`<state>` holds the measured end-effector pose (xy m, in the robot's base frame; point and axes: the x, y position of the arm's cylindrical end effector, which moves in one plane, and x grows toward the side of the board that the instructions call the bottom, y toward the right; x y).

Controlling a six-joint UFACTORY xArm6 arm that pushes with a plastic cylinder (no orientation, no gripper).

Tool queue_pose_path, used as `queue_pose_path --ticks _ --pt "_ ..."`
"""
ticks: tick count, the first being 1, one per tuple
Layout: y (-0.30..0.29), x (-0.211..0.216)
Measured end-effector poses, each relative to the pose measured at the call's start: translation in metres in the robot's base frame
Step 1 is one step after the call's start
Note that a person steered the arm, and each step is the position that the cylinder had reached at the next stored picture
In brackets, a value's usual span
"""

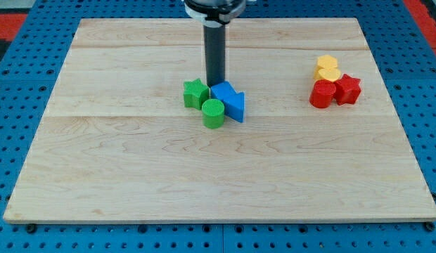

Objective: Push the blue cube and blue triangle a bit left

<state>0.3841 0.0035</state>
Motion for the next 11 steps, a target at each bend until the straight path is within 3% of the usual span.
queue_pose_path --ticks 1,4,6,9,11 --pt "0.034 0.031" --pt "0.129 0.072" --pt "0.111 0.112" --pt "0.081 0.087" --pt "0.035 0.103"
